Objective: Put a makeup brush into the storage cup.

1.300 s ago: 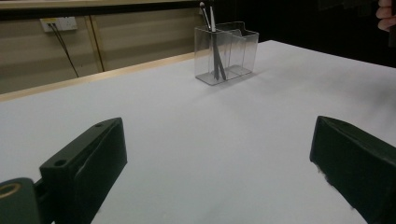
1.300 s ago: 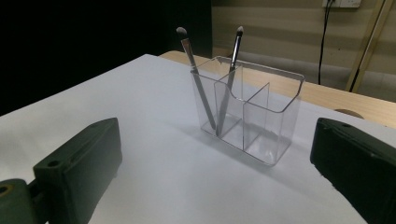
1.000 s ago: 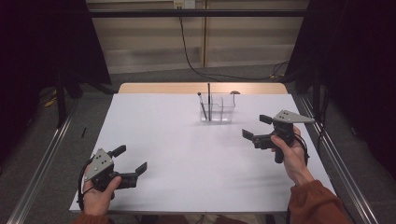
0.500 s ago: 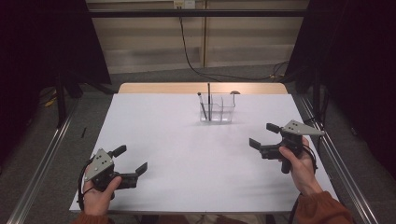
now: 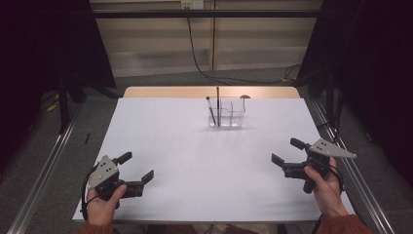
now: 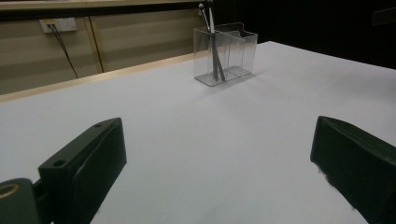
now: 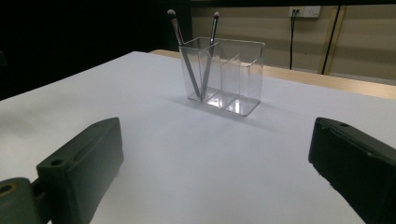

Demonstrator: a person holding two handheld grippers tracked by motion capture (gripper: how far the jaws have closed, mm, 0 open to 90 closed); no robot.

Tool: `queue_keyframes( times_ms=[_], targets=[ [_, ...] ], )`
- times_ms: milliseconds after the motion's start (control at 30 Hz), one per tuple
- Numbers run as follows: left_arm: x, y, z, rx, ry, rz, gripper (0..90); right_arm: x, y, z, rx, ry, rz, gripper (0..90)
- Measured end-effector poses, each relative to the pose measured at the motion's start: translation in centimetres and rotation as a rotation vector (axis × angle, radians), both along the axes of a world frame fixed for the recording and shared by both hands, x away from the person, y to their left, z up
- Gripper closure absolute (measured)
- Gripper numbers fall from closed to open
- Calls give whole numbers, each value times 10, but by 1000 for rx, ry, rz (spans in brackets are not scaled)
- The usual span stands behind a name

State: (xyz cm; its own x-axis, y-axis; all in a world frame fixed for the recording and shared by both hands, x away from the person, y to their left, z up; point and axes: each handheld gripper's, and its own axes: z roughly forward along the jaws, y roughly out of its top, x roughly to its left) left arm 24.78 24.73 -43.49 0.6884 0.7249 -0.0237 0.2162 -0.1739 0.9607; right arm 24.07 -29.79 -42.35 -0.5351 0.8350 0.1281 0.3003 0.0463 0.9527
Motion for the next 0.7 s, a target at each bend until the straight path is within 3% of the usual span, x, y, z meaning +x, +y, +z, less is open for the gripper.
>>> queue_keyframes(
  times_ms=[400,700],
  targets=[
    [-1,2,0,-18,2,-5,28,-21,-8,-9,-23,-8,-34,25],
    [-5,4,0,-21,4,6,28,-35,-16,-12,-1,-4,-50,23]
  ],
)
